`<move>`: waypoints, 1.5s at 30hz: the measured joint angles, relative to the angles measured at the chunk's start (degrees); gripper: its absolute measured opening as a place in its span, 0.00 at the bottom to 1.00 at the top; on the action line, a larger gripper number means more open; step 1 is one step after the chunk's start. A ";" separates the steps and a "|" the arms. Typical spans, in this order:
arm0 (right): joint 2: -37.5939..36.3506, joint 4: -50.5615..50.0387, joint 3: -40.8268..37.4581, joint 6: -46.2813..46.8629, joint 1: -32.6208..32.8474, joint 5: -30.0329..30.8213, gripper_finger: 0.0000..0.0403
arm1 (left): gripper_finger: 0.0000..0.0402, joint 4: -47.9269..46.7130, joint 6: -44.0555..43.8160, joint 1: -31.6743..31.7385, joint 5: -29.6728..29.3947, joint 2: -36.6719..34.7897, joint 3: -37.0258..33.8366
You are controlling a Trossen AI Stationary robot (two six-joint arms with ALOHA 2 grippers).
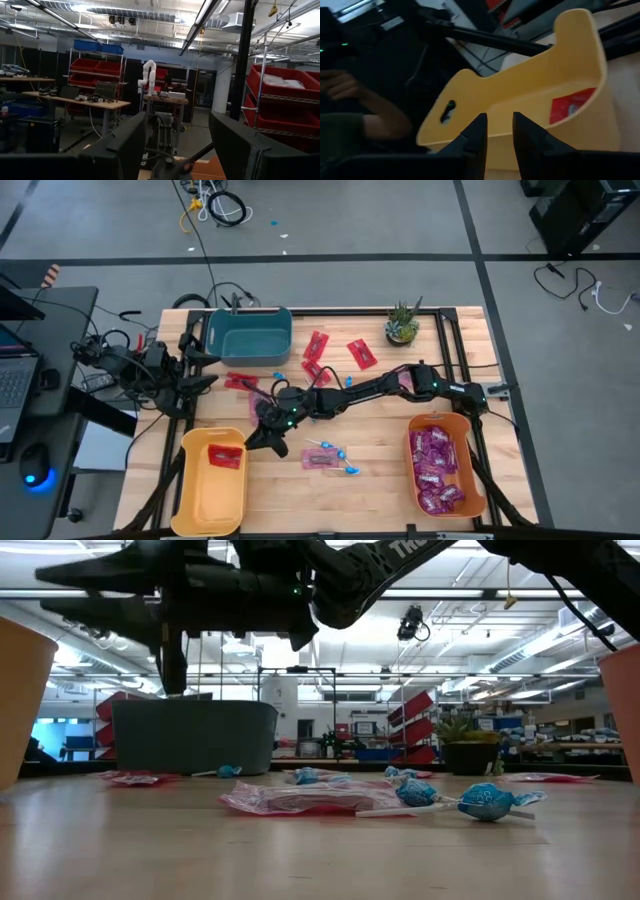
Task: Sort candy
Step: Put the red candy into the yellow bin
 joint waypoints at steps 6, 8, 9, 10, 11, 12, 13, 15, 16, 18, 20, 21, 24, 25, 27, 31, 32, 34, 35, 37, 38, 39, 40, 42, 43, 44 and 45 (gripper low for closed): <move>-0.55 -0.36 0.00 0.33 -1.11 -6.08 0.19 | 0.54 -0.27 -0.02 0.00 -0.02 0.00 -0.01; -1.09 -0.37 0.00 0.85 -1.49 -8.28 0.19 | 0.54 -0.28 -0.05 0.00 -0.02 0.00 -0.01; -1.27 -0.17 0.00 1.14 -1.64 -9.25 0.19 | 0.54 -0.28 -0.33 0.00 -0.02 0.00 -0.01; -1.42 -0.01 0.01 1.20 -1.81 -10.16 0.19 | 0.54 -0.28 -0.67 0.00 -0.05 0.00 -0.01; -1.43 0.22 0.03 1.26 -1.99 -11.20 0.18 | 0.54 -0.28 -0.88 0.00 -0.08 0.00 -0.01; -1.43 0.32 0.03 1.63 -2.11 -12.35 0.18 | 0.54 -0.30 -0.94 0.00 -0.20 0.00 -0.01; -1.40 0.34 0.03 2.15 -2.28 -13.42 0.18 | 0.54 -0.33 -0.94 0.00 -0.22 0.00 -0.01; -1.37 0.44 0.02 2.52 -2.57 -15.32 0.18 | 0.54 -0.35 -0.94 0.00 -0.22 0.00 -0.01; -1.37 0.66 0.02 2.55 -2.71 -16.38 0.18 | 0.54 -0.37 -0.94 0.00 -0.22 0.00 -0.01; -1.37 1.12 0.02 2.75 -2.90 -18.37 0.18 | 0.54 -0.37 -0.93 0.00 -0.22 0.00 -0.01; -1.33 1.66 0.02 2.93 -3.13 -20.34 0.18 | 0.54 -0.37 -0.94 0.00 -0.22 0.00 -0.01; -1.32 1.87 0.02 2.94 -3.20 -20.87 0.18 | 0.54 -0.39 -0.94 0.00 -0.22 0.00 -0.01; -1.54 2.55 0.02 2.62 -3.48 -22.12 0.18 | 0.54 -0.39 -0.94 0.00 -0.22 0.00 -0.01; -1.65 2.75 0.02 1.71 -3.56 -22.18 0.18 | 0.54 -0.40 -0.94 0.00 -0.22 0.00 -0.01; -2.59 3.09 0.02 -1.11 -3.66 -22.12 0.18 | 0.54 -0.41 -0.94 0.00 -0.21 0.00 -0.01; -5.75 3.99 0.06 -10.41 -3.58 -21.48 0.18 | 0.54 -0.56 -0.94 0.00 -0.20 0.00 -0.01; -6.69 3.95 0.09 -12.01 -3.53 -21.28 0.18 | 0.54 -0.60 -0.94 0.00 -0.20 0.00 -0.01; -8.20 3.40 0.11 -14.73 -3.49 -20.98 0.18 | 0.54 -0.65 -0.94 0.00 -0.20 0.00 -0.01; -8.98 2.33 0.11 -16.15 -3.49 -20.87 0.18 | 0.54 -0.65 -0.94 0.00 -0.20 0.00 -0.01; -10.76 -0.60 0.11 -19.65 -3.47 -20.47 0.18 | 0.54 -0.72 -0.94 0.00 -0.20 0.00 -0.01; -11.76 -2.38 0.11 -21.47 -3.48 -20.10 0.18 | 0.54 -0.86 -0.94 0.00 -0.20 0.00 -0.01; -12.99 -4.68 0.11 -23.60 -3.49 -19.51 0.18 | 0.54 -1.02 -0.94 0.00 -0.20 0.00 -0.01; -14.05 -7.48 0.11 -26.28 -3.42 -18.66 0.18 | 0.54 -1.09 -0.94 0.00 -0.20 0.00 -0.01; -16.23 -13.92 0.11 -32.23 -3.18 -15.97 0.18 | 0.54 -1.27 -1.09 0.00 -0.17 0.00 -0.01; -17.22 -17.63 0.11 -35.17 -2.99 -13.40 0.18 | 0.54 -1.47 -1.11 0.00 -0.17 0.00 -0.01; -18.20 -21.29 0.11 -37.79 -2.71 -10.12 0.18 | 0.54 -1.66 -1.11 0.00 -0.17 0.00 -0.01; -19.21 -24.93 0.11 -40.04 -2.37 -6.89 0.18 | 0.54 -1.86 -1.14 0.00 -0.17 0.00 -0.01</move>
